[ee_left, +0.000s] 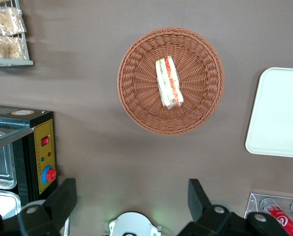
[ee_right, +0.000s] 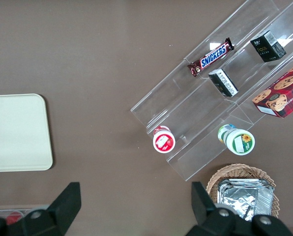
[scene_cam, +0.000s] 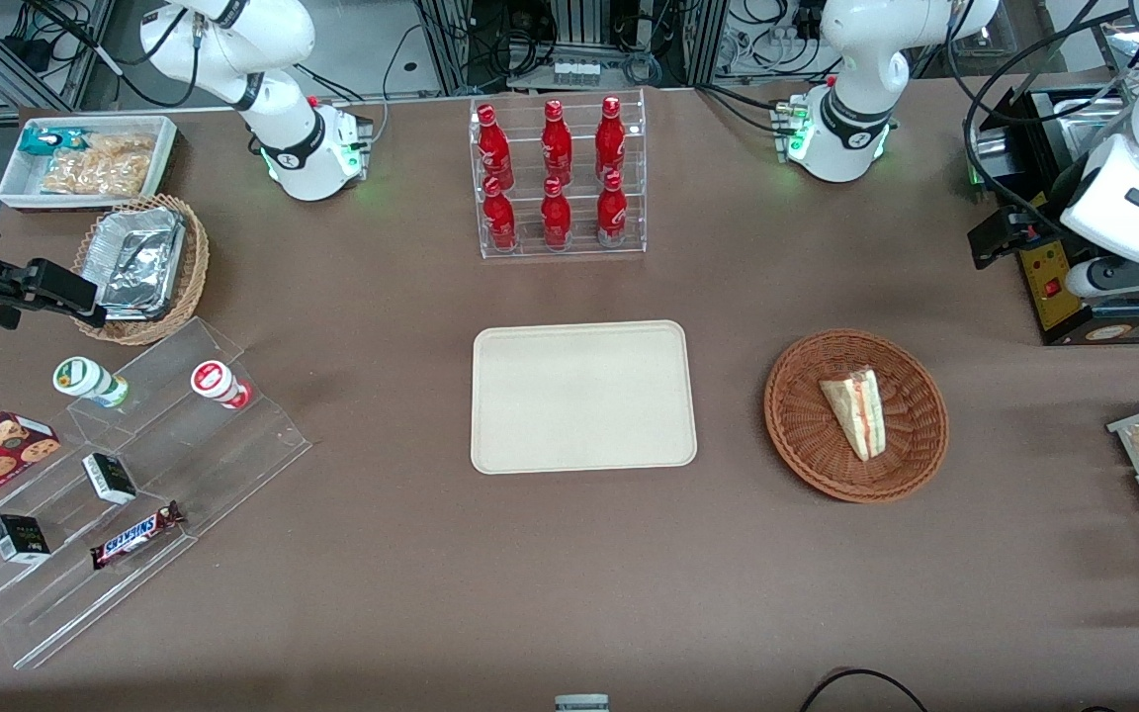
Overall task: Place sandwich from basket to tray
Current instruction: 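Move the left gripper over the wrapped sandwich in the wicker basket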
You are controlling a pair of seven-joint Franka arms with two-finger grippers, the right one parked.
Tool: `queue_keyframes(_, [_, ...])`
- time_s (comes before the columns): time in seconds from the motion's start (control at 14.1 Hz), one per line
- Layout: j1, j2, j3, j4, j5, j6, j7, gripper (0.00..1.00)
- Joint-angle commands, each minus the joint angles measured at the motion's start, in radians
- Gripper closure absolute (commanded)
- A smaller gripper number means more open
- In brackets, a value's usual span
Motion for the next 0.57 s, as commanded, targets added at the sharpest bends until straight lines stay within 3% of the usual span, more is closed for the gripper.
queue_keyframes(0.0, [0.021, 0.023, -0.014, 0.045, -0.01, -0.031, -0.003, 0.0])
queue_keyframes(0.5, [0.022, 0.05, -0.012, -0.008, 0.025, -0.017, -0.078, 0.0])
